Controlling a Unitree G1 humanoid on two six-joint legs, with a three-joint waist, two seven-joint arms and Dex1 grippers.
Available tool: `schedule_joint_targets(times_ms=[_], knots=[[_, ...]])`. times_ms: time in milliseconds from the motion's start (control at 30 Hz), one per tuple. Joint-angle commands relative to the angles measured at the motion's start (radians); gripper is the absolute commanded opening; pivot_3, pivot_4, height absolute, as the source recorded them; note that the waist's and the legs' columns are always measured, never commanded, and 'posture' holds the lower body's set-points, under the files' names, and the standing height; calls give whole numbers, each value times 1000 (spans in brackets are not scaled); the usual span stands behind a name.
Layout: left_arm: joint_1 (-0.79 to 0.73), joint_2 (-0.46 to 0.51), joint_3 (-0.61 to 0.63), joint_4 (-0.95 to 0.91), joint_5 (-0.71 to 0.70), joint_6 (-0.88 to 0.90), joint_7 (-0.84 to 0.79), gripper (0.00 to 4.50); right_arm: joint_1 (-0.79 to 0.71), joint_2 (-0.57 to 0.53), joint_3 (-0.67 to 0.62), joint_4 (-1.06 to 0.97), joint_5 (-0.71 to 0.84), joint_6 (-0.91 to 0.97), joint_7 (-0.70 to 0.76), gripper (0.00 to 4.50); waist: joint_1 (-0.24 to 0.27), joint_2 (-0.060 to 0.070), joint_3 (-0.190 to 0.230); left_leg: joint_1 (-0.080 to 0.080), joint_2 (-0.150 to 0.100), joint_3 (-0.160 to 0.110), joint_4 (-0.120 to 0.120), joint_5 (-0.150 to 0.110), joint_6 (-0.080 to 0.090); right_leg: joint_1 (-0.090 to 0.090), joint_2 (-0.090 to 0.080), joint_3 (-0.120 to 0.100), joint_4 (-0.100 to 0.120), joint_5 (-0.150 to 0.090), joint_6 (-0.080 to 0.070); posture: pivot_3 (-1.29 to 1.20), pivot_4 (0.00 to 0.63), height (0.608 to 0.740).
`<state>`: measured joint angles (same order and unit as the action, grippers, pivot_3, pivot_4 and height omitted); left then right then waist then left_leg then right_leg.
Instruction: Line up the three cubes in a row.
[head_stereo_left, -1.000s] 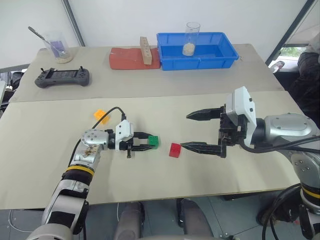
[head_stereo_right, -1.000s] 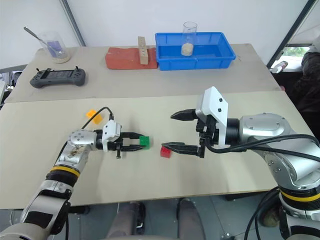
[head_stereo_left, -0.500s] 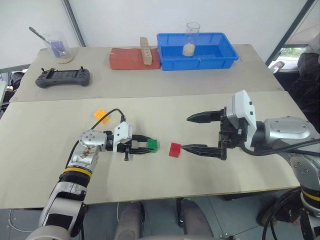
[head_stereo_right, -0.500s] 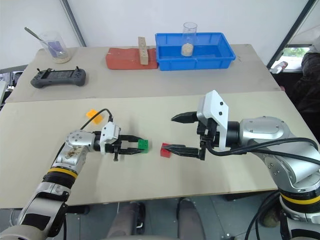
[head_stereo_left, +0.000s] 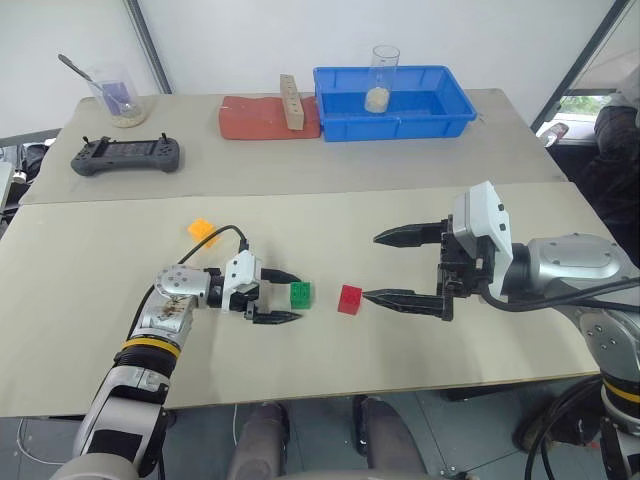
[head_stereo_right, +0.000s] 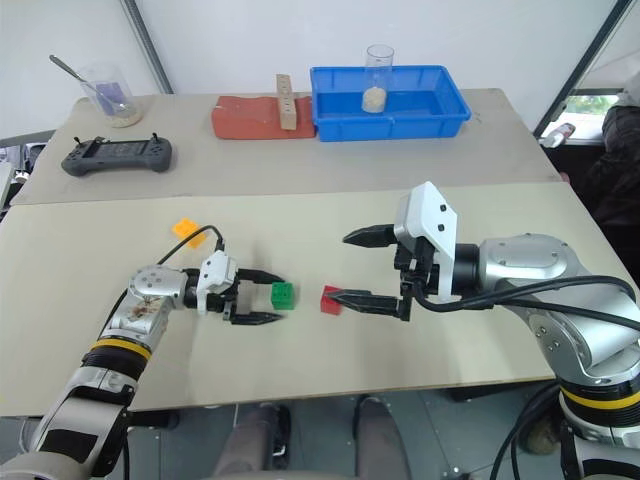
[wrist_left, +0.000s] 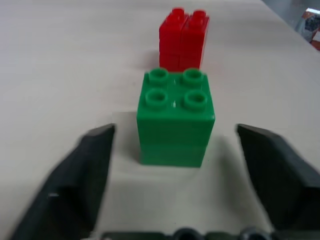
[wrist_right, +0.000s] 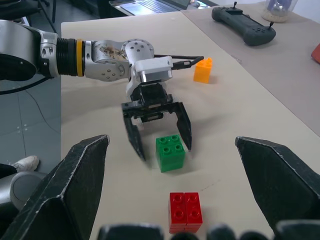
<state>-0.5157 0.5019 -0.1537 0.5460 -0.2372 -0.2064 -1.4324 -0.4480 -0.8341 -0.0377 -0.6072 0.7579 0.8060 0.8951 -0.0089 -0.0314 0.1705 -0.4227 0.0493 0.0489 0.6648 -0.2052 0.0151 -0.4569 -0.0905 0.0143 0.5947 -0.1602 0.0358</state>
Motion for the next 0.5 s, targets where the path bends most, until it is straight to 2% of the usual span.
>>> schedule_joint_targets(times_ms=[33, 167, 267, 500], knots=[[-25, 13, 23, -12, -12, -11, -13, 4461, -21, -7, -10, -3, -8, -34, 12, 4500, 0, 0, 0, 0, 0, 0, 0, 0, 0, 0, 0, 0, 0, 0, 0, 0, 150, 740], [-9, 37, 57, -117, -52, 49, 5, 4461, -38, 4, 7, 14, -20, -47, 22, 4500, -1, 0, 0, 0, 0, 0, 1, 0, 0, 0, 0, 0, 0, 0, 0, 0, 150, 740], [38, 70, 118, -267, -105, 156, 81, 4461, -64, 20, 24, 27, -24, -54, 22, 4500, -4, 0, 0, 0, 1, 0, 1, 0, 0, 0, 0, 0, 1, 0, 0, 0, 150, 740], [224, 57, 318, -596, -148, 404, 489, 4461, -188, 101, 68, 66, -18, -11, -28, 4500, -10, 0, 0, 1, 2, 0, 1, 0, 0, 0, 1, 0, 2, 3, 5, 0, 150, 740]])
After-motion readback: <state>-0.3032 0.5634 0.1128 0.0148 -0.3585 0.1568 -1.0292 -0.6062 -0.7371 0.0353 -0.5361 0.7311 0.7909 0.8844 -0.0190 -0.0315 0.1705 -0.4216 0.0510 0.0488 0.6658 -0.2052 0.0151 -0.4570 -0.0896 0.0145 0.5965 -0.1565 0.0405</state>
